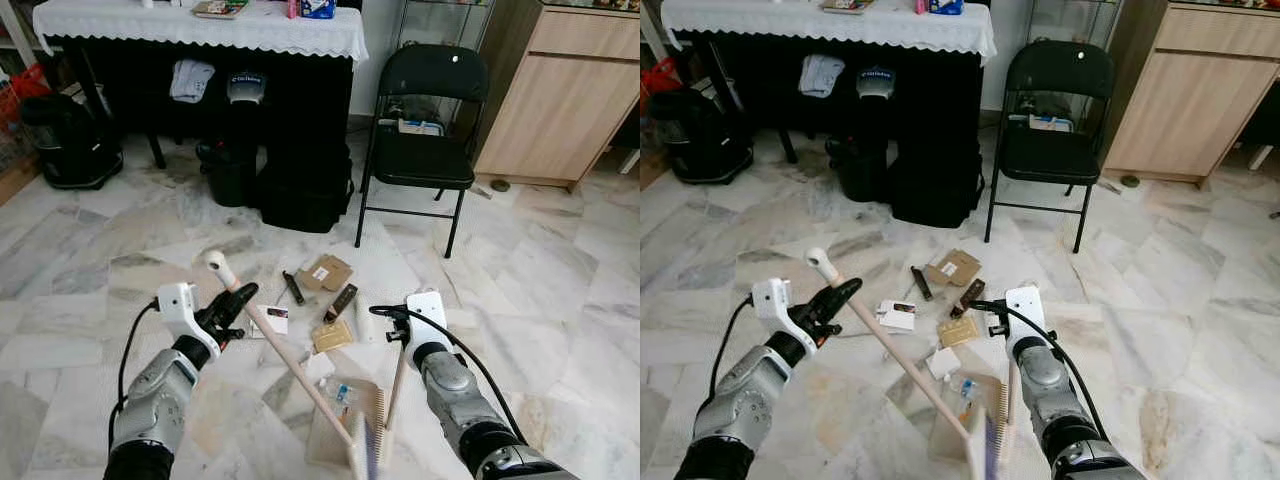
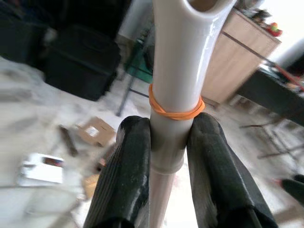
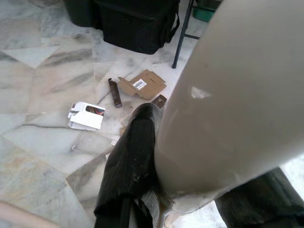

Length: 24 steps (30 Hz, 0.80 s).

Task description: Sweep floor

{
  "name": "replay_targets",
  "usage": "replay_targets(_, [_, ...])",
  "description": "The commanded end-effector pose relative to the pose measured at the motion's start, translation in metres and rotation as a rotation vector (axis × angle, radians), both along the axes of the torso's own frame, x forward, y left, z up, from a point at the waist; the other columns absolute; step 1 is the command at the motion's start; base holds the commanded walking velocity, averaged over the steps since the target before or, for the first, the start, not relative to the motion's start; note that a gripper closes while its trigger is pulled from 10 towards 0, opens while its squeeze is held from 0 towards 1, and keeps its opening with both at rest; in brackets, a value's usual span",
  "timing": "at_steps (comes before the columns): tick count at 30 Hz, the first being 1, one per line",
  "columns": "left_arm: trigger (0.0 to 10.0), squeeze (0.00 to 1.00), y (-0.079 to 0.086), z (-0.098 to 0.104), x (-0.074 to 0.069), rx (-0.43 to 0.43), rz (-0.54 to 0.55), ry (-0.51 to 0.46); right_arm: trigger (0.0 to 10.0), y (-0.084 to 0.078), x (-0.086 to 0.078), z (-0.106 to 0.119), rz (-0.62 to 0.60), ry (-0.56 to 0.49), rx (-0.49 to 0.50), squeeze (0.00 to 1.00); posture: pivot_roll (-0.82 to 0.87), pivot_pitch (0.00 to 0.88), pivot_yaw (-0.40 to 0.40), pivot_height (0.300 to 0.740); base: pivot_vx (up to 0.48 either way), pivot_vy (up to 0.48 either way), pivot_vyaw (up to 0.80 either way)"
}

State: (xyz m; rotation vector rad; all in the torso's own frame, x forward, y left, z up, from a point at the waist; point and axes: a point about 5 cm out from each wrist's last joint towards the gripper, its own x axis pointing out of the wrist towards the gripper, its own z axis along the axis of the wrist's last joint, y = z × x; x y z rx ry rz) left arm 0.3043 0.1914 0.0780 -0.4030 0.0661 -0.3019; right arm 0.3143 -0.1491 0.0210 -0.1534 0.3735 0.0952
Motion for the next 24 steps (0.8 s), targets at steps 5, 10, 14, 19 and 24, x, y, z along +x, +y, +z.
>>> replay_targets(5, [10.0, 0.00, 0.017, 0.030, 0.011, 0.115, 0.150, -0.127, 10.0, 0.002, -0.001, -0.002, 0.004, 0.007, 0.002, 0.00, 0.05, 0.000, -0.057, 0.740, 0.000, 0.000, 0.00])
replay_targets(10, [10.0, 0.00, 0.014, 0.038, 0.014, 0.194, 0.150, -0.161, 10.0, 0.002, -0.002, -0.003, 0.006, 0.010, 0.002, 0.00, 0.05, 0.000, -0.056, 0.740, 0.000, 0.000, 0.00])
replay_targets(14, [10.0, 0.00, 0.006, 0.030, 0.014, 0.195, 0.135, -0.134, 10.0, 0.002, -0.003, -0.003, 0.004, 0.008, 0.003, 0.00, 0.04, 0.000, -0.054, 0.740, 0.000, 0.000, 0.00])
replay_targets(19, [10.0, 0.00, 0.002, 0.019, 0.012, 0.198, 0.116, -0.097, 10.0, 0.001, -0.003, -0.003, 0.003, 0.006, 0.002, 0.00, 0.04, 0.000, -0.055, 0.740, 0.000, 0.000, 0.00])
replay_targets(24, [10.0, 0.00, 0.001, 0.007, 0.009, 0.194, 0.130, -0.059, 10.0, 0.000, -0.002, -0.002, 0.001, 0.004, 0.001, 0.00, 0.04, 0.002, -0.055, 0.740, 0.000, 0.000, 0.00])
